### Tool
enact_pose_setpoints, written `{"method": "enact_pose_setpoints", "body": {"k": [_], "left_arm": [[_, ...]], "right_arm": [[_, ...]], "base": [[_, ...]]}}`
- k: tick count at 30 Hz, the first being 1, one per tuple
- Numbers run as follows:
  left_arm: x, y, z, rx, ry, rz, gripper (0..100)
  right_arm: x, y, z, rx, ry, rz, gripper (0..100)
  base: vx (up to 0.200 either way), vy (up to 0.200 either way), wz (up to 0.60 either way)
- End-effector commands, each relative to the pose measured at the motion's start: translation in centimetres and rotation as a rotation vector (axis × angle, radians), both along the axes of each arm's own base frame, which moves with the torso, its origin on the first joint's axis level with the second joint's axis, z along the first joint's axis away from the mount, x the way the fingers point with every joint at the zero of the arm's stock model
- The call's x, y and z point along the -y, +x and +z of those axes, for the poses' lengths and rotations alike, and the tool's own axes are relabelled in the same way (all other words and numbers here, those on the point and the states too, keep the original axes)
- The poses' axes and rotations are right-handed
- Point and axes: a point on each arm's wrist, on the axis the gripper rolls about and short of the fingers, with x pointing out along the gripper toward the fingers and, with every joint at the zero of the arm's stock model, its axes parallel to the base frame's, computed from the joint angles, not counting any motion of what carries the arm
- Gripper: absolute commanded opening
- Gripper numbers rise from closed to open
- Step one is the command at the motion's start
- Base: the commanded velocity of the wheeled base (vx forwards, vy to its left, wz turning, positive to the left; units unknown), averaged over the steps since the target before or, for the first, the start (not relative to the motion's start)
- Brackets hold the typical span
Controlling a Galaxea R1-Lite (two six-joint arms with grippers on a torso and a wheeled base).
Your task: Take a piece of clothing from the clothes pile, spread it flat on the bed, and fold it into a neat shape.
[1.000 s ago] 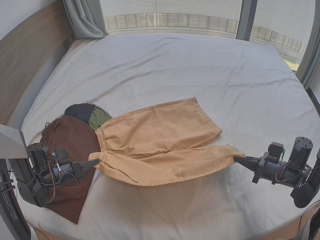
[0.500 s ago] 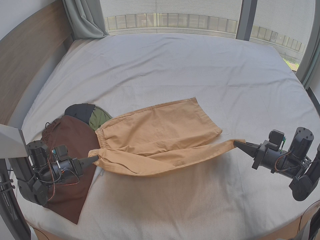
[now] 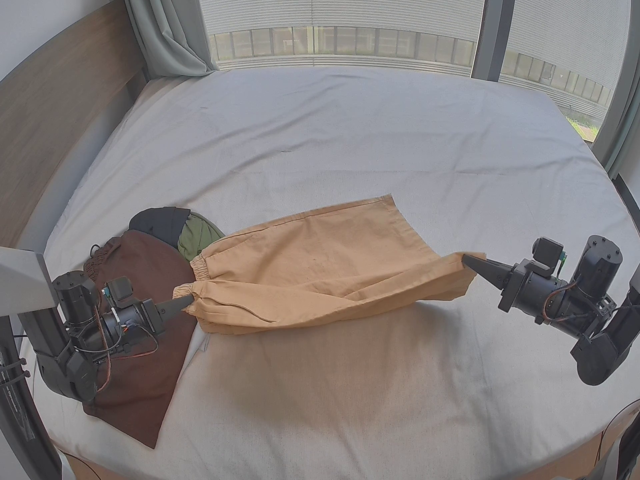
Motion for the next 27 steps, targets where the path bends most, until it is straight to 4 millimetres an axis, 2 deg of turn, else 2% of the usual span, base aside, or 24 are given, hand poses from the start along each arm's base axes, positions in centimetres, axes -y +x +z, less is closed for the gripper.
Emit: {"method": "enact_pose_setpoints", "body": {"k": [1,5,16,20,27], "left_arm": [[0.0,0.4,0.3,0.005,-0.014,0.010,0],[-0.1,1.2,0.7,0.020,-0.023,0.079,0],[0.2,1.9,1.1,0.023,-0.055,0.106,0],[0.4,2.0,1.1,0.025,-0.056,0.100,0],[0.5,2.6,1.4,0.028,-0.077,0.129,0]], "right_arm": [[-0.1,1.0,0.3,0.000,0.006,-0.004,0],[-0.3,2.4,1.3,-0.009,0.007,-0.007,0],[-0.6,5.5,3.9,0.007,0.031,-0.017,0],[-0.6,6.9,4.1,0.004,0.032,-0.025,0],[-1.0,10.8,3.3,-0.010,0.031,-0.031,0]], "base": [[0.000,0.000,0.00],[0.000,0.000,0.00],[0.000,0.000,0.00],[0.000,0.000,0.00],[0.000,0.000,0.00]]}}
